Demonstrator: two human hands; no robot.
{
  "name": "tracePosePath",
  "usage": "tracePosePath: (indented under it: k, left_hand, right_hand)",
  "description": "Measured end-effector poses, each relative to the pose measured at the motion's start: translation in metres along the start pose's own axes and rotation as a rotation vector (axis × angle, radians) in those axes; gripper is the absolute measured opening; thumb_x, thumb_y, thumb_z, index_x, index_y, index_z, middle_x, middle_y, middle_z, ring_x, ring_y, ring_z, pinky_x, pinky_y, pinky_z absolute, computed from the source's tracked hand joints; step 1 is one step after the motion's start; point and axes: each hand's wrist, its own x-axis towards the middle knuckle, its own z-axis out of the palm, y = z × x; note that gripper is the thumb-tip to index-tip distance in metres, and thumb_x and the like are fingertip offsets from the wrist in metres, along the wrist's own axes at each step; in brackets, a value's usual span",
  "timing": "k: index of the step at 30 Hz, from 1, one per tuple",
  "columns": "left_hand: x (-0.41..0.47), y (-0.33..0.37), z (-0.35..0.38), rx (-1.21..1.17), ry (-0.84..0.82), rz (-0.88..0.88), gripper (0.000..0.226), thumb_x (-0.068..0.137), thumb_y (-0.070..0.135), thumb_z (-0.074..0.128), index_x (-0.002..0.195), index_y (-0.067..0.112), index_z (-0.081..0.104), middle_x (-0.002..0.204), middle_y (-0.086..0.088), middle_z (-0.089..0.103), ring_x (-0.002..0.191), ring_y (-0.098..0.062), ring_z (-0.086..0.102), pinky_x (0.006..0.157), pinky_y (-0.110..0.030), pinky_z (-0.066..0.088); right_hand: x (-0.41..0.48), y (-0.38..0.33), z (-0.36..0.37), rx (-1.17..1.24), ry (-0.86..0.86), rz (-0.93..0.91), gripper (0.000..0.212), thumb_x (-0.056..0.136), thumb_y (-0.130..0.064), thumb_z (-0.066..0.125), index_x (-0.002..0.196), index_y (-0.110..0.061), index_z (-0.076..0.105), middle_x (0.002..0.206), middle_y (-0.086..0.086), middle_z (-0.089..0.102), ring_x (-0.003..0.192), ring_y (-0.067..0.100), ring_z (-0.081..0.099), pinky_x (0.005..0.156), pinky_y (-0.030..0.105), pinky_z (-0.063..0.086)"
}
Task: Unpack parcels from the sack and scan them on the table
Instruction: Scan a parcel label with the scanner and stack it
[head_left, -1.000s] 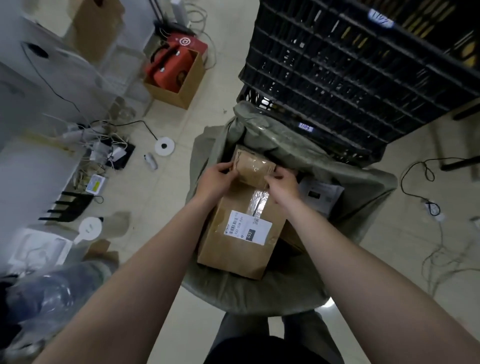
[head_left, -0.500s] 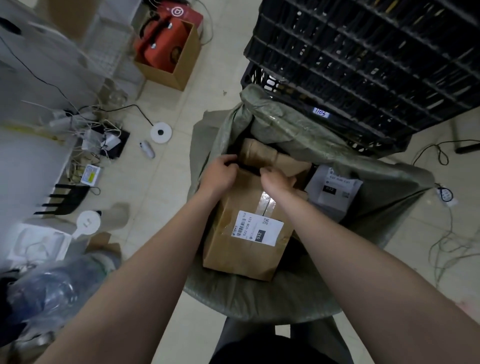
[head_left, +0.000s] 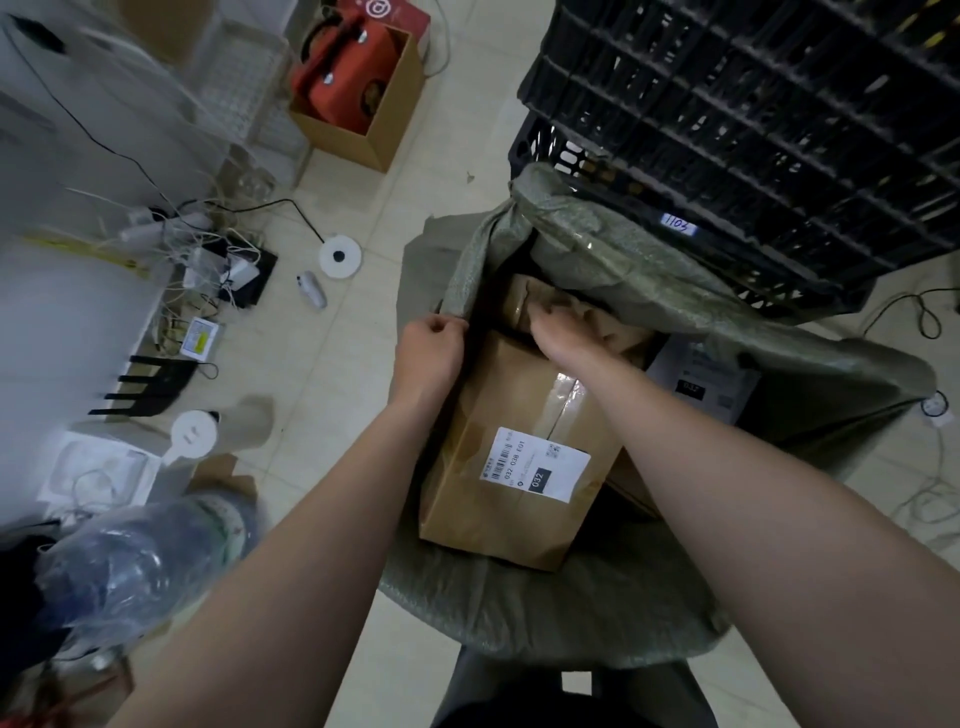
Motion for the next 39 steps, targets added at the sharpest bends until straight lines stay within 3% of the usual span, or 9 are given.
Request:
tracePosePath:
  k: [4,7,10,13,17,24,32,36,39]
  left_hand:
    - [-0.005,0.005,0.002,-0.015,0.012,0.002,0.017,0.089,0.034,0.059,0.079,0.031,0.072,0.086,0.016,0.072,0.084,-0.013,0.069,0.075,-0.030,0.053]
    - [-0.021,0.016,0.003,0.017,-0.004,0.005,0.016,0.088,0.036,0.060,0.079,0.031,0.071,0.089,0.003,0.075,0.089,-0.026,0.071,0.084,-0.037,0.057]
    - [-0.041,0.033,0.002,0.162,-0.092,0.016,0.020,0.091,0.034,0.062,0.080,0.021,0.072,0.086,-0.009,0.074,0.080,-0.032,0.069,0.085,-0.044,0.060]
    - [-0.069,0.056,0.001,0.321,-0.210,0.061,0.024,0.093,0.029,0.060,0.089,0.011,0.074,0.077,-0.005,0.071,0.054,-0.018,0.060,0.058,-0.029,0.053]
    - [-0.121,0.103,0.014,0.398,-0.317,0.133,0.018,0.097,0.035,0.055,0.101,0.022,0.067,0.096,0.000,0.075,0.063,-0.014,0.073,0.060,-0.026,0.052]
    - [-0.234,0.196,0.107,0.490,-0.466,0.323,0.018,0.095,0.042,0.066,0.101,0.025,0.071,0.086,0.001,0.070,0.077,-0.018,0.071,0.055,-0.026,0.053]
    - [-0.332,0.300,0.238,0.478,-0.556,0.414,0.018,0.101,0.037,0.063,0.116,0.031,0.070,0.108,0.010,0.072,0.085,-0.011,0.073,0.063,-0.030,0.056]
    - [-0.363,0.356,0.291,0.540,-0.608,0.545,0.014,0.103,0.034,0.056,0.103,0.038,0.069,0.111,0.011,0.072,0.092,-0.013,0.073,0.071,-0.033,0.056]
    - [-0.371,0.398,0.324,0.523,-0.589,0.615,0.016,0.101,0.031,0.056,0.106,0.033,0.071,0.115,0.010,0.070,0.090,-0.012,0.074,0.071,-0.033,0.056]
  right_hand:
    - [-0.012,0.006,-0.013,-0.079,-0.109,-0.067,0.076,0.088,-0.071,0.029,0.153,-0.033,0.044,0.167,0.003,0.031,0.153,0.035,0.023,0.122,0.053,0.019]
    - [-0.036,0.018,-0.018,-0.006,-0.126,-0.103,0.047,0.092,-0.055,0.047,0.129,-0.033,0.065,0.149,0.002,0.053,0.146,0.039,0.031,0.115,0.047,0.027]
    - [-0.071,0.041,-0.036,0.082,-0.035,-0.164,0.020,0.093,-0.032,0.057,0.101,-0.025,0.074,0.119,0.002,0.069,0.124,0.032,0.053,0.097,0.034,0.044]
    - [-0.104,0.069,-0.070,0.045,-0.051,-0.191,0.014,0.091,-0.018,0.061,0.092,-0.021,0.075,0.100,0.005,0.073,0.097,0.025,0.067,0.078,0.030,0.056]
    - [-0.145,0.104,-0.132,-0.050,-0.048,-0.209,0.033,0.090,-0.004,0.066,0.108,-0.032,0.072,0.079,-0.008,0.064,0.063,0.009,0.059,0.037,0.013,0.038]
    - [-0.203,0.204,-0.258,-0.060,0.104,-0.260,0.034,0.089,-0.011,0.069,0.115,-0.032,0.071,0.081,-0.009,0.064,0.066,0.010,0.062,0.038,0.018,0.041]
    - [-0.228,0.339,-0.410,-0.037,0.263,-0.272,0.029,0.097,-0.002,0.060,0.106,-0.025,0.075,0.132,0.007,0.065,0.118,0.025,0.063,0.099,0.036,0.053]
    - [-0.241,0.385,-0.484,-0.001,0.361,-0.269,0.023,0.095,-0.012,0.067,0.111,-0.025,0.076,0.124,0.001,0.070,0.105,0.017,0.064,0.076,0.026,0.051]
    - [-0.240,0.402,-0.532,0.043,0.404,-0.284,0.021,0.095,-0.011,0.065,0.090,-0.029,0.074,0.111,-0.004,0.064,0.085,0.010,0.059,0.056,0.021,0.041]
